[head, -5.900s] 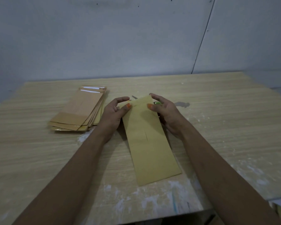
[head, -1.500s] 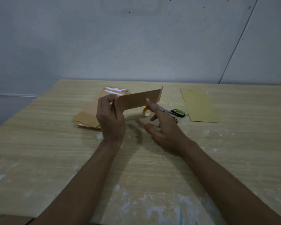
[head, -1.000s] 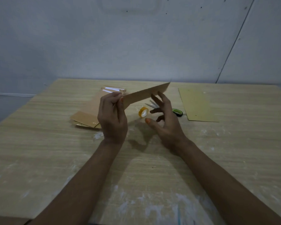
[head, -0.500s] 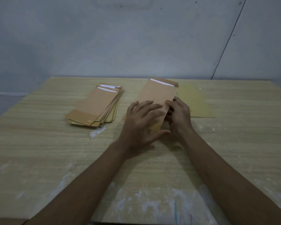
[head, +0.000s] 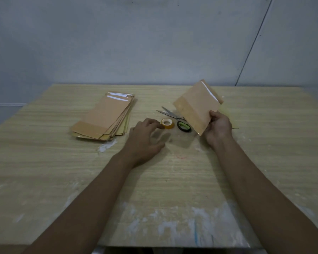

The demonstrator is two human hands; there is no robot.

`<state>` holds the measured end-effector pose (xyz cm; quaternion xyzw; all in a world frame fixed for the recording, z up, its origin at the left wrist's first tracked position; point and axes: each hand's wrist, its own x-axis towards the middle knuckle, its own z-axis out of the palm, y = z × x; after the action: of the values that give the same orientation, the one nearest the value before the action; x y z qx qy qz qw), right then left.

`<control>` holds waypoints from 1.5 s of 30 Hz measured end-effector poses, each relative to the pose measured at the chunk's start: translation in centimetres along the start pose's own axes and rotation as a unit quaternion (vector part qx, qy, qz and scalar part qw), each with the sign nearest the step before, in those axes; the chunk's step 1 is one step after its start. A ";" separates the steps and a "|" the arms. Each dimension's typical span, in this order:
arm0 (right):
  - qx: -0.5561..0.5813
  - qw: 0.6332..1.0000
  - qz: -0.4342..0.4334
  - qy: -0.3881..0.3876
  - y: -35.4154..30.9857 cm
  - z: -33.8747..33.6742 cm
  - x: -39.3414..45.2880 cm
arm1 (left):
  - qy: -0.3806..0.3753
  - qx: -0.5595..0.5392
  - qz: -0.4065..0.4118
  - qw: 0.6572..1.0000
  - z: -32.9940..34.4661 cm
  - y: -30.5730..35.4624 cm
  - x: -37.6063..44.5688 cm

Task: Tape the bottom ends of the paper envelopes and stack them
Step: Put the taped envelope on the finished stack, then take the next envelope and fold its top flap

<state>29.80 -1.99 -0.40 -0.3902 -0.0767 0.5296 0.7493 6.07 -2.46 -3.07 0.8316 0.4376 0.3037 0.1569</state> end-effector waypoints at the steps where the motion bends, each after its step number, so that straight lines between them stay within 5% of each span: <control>1: 0.003 1.000 0.006 0.002 -0.1 -0.2 0.1 | -0.007 0.012 0.012 1.000 0.3 0.1 0.0; 11: -0.067 0.997 0.007 -0.033 -0.1 -0.5 -0.2 | -0.025 0.196 -0.009 0.980 1.0 0.2 1.7; 19: -0.272 0.950 -0.054 -0.147 0.8 0.1 -1.8 | -0.063 0.150 -0.084 0.983 -0.3 -1.4 3.7; 30: -0.336 0.904 0.005 -0.264 0.6 -0.4 -2.5 | -0.070 0.119 -0.091 0.986 0.0 -2.4 3.8; 34: -0.351 0.891 0.004 -0.289 0.4 -0.5 -2.7 | 0.077 -0.012 -0.053 0.996 0.3 -2.5 3.6; 37: -0.366 0.876 0.013 -0.314 0.3 -0.4 -3.0 | 0.184 -0.211 -0.062 0.958 -0.4 -1.0 3.2; 45: -0.400 0.857 -0.016 -0.325 0.7 0.0 -3.7 | 0.125 -0.326 -0.084 0.933 -0.2 -0.6 3.1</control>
<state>27.71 -5.07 0.26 -0.4607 -0.5274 0.5383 0.4690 6.91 0.42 -2.11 0.6504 0.3984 0.5169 0.3886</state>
